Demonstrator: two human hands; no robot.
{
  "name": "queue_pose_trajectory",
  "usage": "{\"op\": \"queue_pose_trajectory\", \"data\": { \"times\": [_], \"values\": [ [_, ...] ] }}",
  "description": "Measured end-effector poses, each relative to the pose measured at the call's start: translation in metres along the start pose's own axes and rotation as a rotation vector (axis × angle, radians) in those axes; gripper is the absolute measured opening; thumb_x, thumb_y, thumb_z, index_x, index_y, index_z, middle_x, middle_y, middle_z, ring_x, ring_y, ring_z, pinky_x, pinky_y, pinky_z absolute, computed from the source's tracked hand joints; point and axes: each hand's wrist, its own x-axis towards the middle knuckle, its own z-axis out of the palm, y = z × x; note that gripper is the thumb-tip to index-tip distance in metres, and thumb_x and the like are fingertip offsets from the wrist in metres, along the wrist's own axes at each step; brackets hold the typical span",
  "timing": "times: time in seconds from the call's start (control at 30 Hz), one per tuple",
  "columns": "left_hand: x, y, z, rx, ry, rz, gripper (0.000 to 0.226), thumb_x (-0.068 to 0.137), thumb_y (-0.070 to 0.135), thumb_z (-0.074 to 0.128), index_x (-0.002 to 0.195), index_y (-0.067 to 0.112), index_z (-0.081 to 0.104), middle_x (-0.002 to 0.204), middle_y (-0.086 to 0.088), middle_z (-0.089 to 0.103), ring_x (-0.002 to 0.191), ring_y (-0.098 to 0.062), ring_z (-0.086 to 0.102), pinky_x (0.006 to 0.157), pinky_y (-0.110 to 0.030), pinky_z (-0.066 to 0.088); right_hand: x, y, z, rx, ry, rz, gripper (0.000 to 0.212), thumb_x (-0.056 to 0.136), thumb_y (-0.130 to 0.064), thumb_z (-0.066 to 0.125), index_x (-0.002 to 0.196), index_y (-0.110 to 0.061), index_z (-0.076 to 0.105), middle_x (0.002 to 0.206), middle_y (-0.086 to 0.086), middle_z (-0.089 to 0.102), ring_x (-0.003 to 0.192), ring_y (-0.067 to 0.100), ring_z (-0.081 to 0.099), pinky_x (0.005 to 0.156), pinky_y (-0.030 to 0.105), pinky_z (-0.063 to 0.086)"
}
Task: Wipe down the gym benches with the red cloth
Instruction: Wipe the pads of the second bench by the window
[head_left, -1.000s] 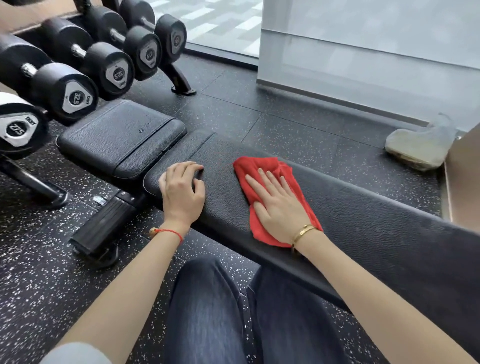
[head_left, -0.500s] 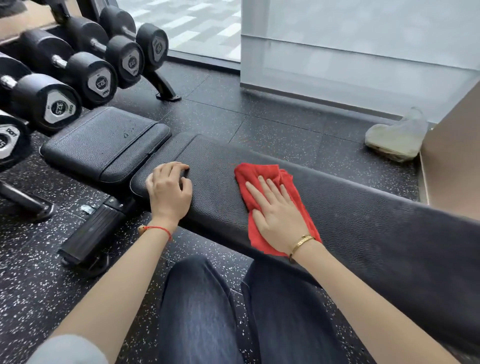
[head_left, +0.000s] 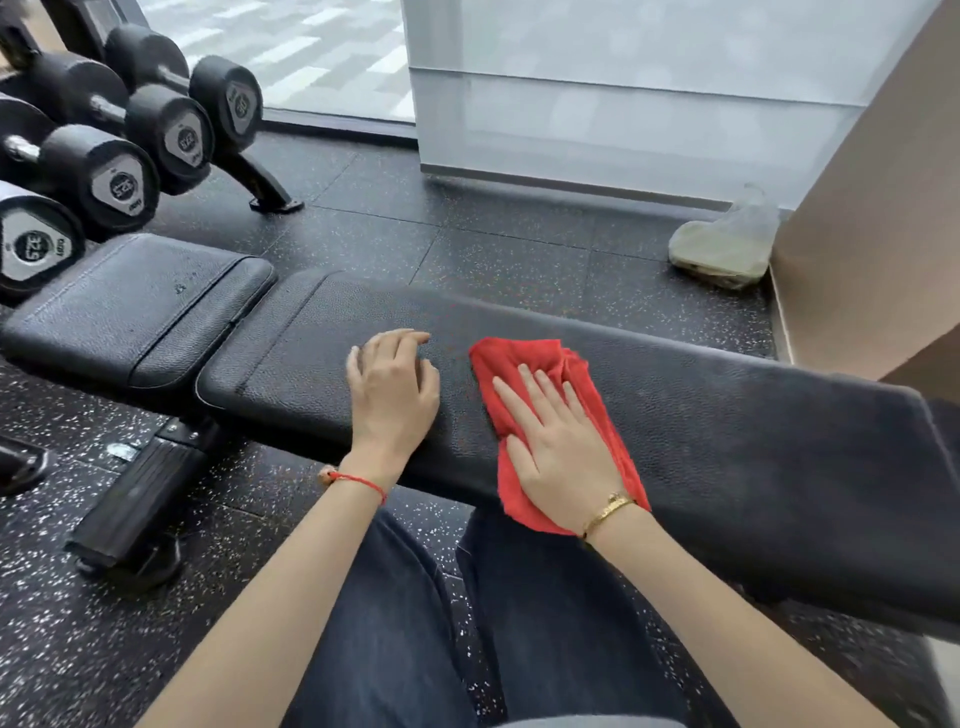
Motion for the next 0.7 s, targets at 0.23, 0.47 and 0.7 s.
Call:
{"op": "queue_pose_trajectory", "data": {
  "times": [0.23, 0.47, 0.7],
  "values": [
    [-0.011, 0.015, 0.022, 0.013, -0.024, 0.050, 0.031, 0.090, 0.020, 0.051, 0.119, 0.022, 0.061, 0.129, 0.003, 0.057, 0.127, -0.021, 0.047, 0.114, -0.050, 0.027, 0.037, 0.039, -0.013, -0.031, 0.029, 0.321, 0.060, 0.098, -0.030, 0.033, 0.154, -0.025, 0.013, 0.162, 0.009, 0.005, 0.150, 0.023, 0.003, 0.122, 0.041, -0.004],
    [-0.011, 0.016, 0.022, -0.007, -0.002, 0.033, 0.032, 0.087, 0.018, 0.052, 0.117, 0.023, 0.063, 0.127, 0.004, 0.060, 0.126, -0.020, 0.048, 0.114, -0.049, 0.027, 0.025, -0.042, 0.017, 0.016, 0.111, 0.327, 0.066, 0.092, -0.033, 0.035, 0.154, -0.020, 0.016, 0.161, 0.014, 0.009, 0.150, 0.026, 0.005, 0.122, 0.040, -0.005],
    [-0.012, 0.014, 0.020, -0.039, 0.012, 0.048, 0.034, 0.086, 0.017, 0.053, 0.117, 0.022, 0.065, 0.127, 0.004, 0.061, 0.126, -0.019, 0.050, 0.114, -0.049, 0.028, -0.007, -0.035, 0.014, 0.001, 0.141, 0.203, 0.062, 0.090, -0.033, 0.033, 0.151, -0.022, 0.028, 0.159, 0.010, 0.023, 0.148, 0.024, 0.017, 0.122, 0.041, 0.008]
  ]
}}
